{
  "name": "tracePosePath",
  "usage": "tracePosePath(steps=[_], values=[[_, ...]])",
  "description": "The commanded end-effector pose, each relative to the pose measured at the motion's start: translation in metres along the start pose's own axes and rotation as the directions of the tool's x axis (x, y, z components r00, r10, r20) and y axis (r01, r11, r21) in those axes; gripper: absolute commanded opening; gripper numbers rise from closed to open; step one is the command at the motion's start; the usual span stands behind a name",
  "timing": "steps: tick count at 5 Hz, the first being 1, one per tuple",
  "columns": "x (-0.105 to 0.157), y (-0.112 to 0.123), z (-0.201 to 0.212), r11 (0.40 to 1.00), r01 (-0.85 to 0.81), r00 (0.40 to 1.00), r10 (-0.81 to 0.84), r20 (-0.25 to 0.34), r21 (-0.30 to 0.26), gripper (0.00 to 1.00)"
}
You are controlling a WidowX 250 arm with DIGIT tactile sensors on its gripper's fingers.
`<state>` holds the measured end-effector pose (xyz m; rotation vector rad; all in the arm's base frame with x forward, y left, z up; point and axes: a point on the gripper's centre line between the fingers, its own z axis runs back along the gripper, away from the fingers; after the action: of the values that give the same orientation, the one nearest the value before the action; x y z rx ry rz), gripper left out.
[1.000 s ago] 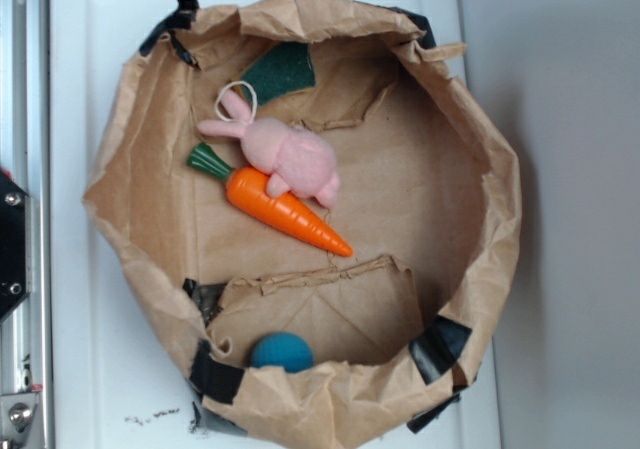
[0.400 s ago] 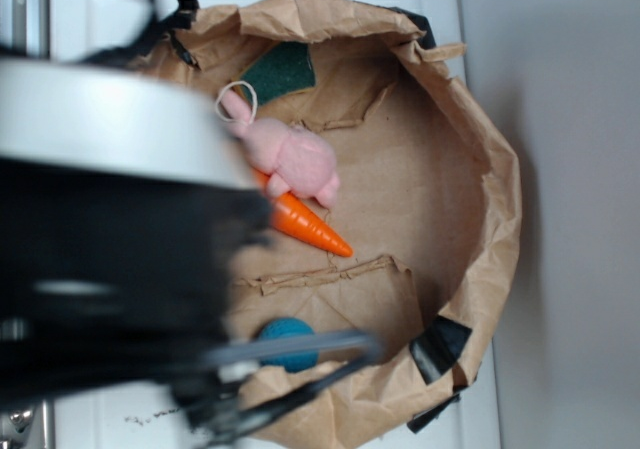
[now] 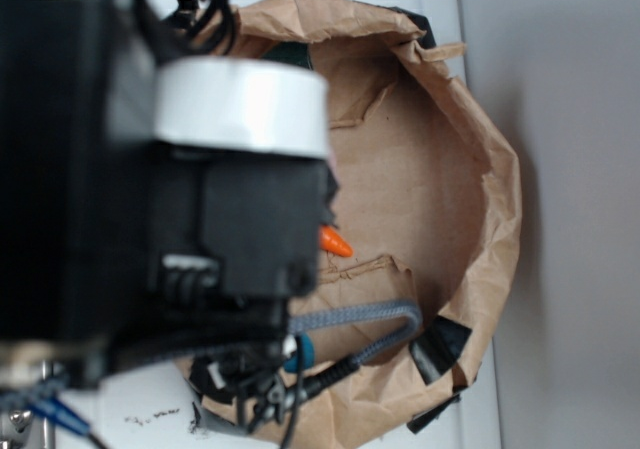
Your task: Grab the pink bunny.
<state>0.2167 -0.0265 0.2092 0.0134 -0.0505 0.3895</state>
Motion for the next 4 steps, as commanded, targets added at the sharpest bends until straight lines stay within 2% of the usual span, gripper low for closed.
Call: tracePosePath(steps=[1, 2, 3, 4], values=[[0.056, 0.011, -0.03, 0.974, -0.225, 0.973, 0.226, 0.044, -0.021, 1.0], [0.064, 0.014, -0.064, 0.945, -0.319, 0.94, 0.325, 0.104, -0.074, 1.0], [0.068, 0.026, -0.087, 0.894, -0.44, 0.882, 0.449, 0.147, -0.089, 1.0], [0.065, 0.041, -0.097, 0.893, -0.444, 0.872, 0.451, 0.192, -0.08, 1.0]])
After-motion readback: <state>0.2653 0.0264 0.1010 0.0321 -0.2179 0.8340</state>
